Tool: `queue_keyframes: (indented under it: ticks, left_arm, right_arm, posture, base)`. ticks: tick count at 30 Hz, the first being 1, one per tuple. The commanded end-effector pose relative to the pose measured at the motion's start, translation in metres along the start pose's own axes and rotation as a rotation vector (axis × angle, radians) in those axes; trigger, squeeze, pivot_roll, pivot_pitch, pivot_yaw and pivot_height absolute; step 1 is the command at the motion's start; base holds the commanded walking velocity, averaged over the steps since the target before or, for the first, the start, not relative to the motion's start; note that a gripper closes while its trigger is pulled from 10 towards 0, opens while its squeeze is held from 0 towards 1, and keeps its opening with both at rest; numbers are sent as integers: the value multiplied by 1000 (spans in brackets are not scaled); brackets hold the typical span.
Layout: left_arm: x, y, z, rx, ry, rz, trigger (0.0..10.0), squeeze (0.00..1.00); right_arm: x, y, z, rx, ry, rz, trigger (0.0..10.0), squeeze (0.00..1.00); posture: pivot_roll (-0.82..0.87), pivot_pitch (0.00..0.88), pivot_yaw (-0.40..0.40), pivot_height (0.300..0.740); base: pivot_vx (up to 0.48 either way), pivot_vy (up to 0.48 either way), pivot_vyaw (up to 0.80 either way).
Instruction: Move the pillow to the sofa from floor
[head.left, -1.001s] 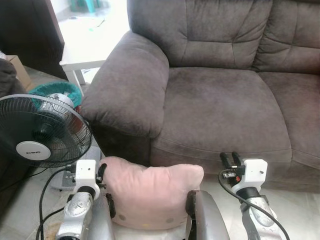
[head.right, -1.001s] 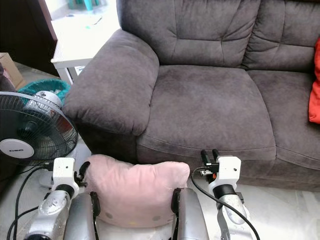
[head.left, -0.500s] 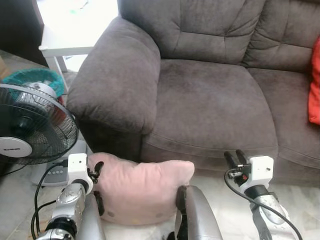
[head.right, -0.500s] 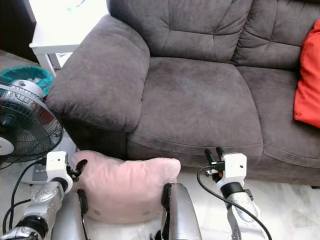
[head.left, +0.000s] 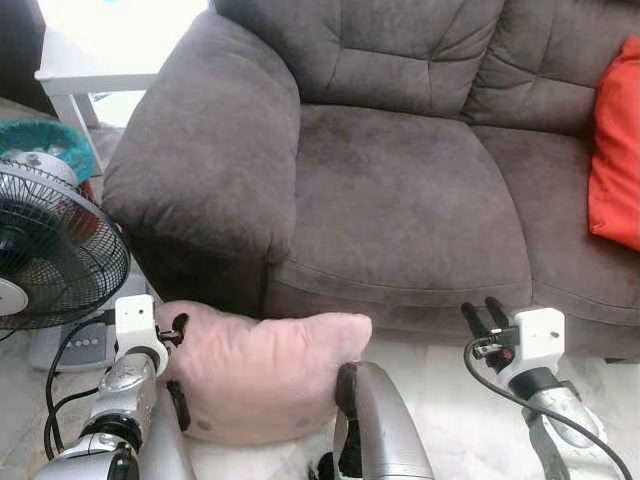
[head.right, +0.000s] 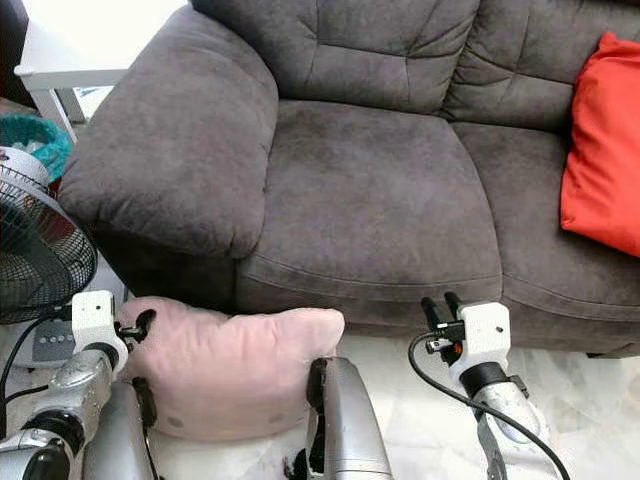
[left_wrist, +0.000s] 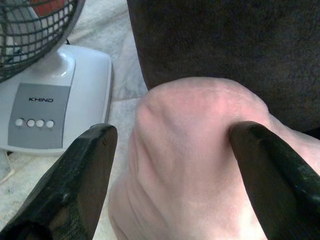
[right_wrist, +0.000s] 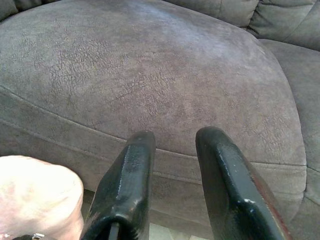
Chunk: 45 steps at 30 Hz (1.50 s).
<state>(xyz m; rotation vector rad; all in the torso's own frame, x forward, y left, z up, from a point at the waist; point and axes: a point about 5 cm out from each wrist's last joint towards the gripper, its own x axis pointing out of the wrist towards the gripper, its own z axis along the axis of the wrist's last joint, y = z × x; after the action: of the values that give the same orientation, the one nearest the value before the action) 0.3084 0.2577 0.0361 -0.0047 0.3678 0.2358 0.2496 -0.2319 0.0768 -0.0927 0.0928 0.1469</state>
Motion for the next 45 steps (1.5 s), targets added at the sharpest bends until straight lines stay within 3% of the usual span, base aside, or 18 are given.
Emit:
queue_keyframes:
  ticks: [1, 10, 22, 23, 24, 25, 26, 45]
  left_arm:
    - [-1, -2, -5, -13, 21, -6, 10000, 0]
    - [1, 4, -7, -45, 80, 30, 10000, 0]
    - [-2, 14, -15, -105, 145, 58, 10000, 0]
    - [-2, 14, -16, -100, 148, 57, 8510, 0]
    - [-2, 14, -16, -95, 150, 58, 8510, 0]
    - [-2, 14, -15, -92, 149, 58, 3647, 0]
    - [-2, 14, -15, -93, 147, 59, 0, 0]
    - [-1, 17, -14, -140, 151, 54, 0, 0]
  right_arm:
    - [-3, -8, 4, -7, 0, -18, 10000, 0]
    - [-10, -20, 8, -42, 16, -19, 10000, 0]
    - [-9, -23, 12, -57, 18, -13, 10000, 0]
    - [-9, -23, 12, -57, 17, -13, 10000, 0]
    - [-9, -22, 12, -58, 17, -12, 10000, 0]
    - [-9, -23, 13, -58, 17, -13, 10000, 0]
    - [-9, -23, 13, -58, 17, -13, 10000, 0]
    - [-9, -25, 13, -74, 27, -13, 10000, 0]
  posture:
    - [-76, 141, -237, 469]
    - [-107, 129, -255, 469]
    - [-113, 123, -260, 469]
    - [-113, 124, -260, 469]
    - [-113, 124, -260, 469]
    - [-112, 125, -260, 469]
    - [-112, 125, -260, 469]
    - [-114, 127, -262, 469]
  base:
    - [0, 0, 0]
    - [0, 0, 0]
    - [0, 0, 0]
    - [0, 0, 0]
    - [0, 0, 0]
    - [0, 0, 0]
    - [0, 0, 0]
    - [0, 0, 0]
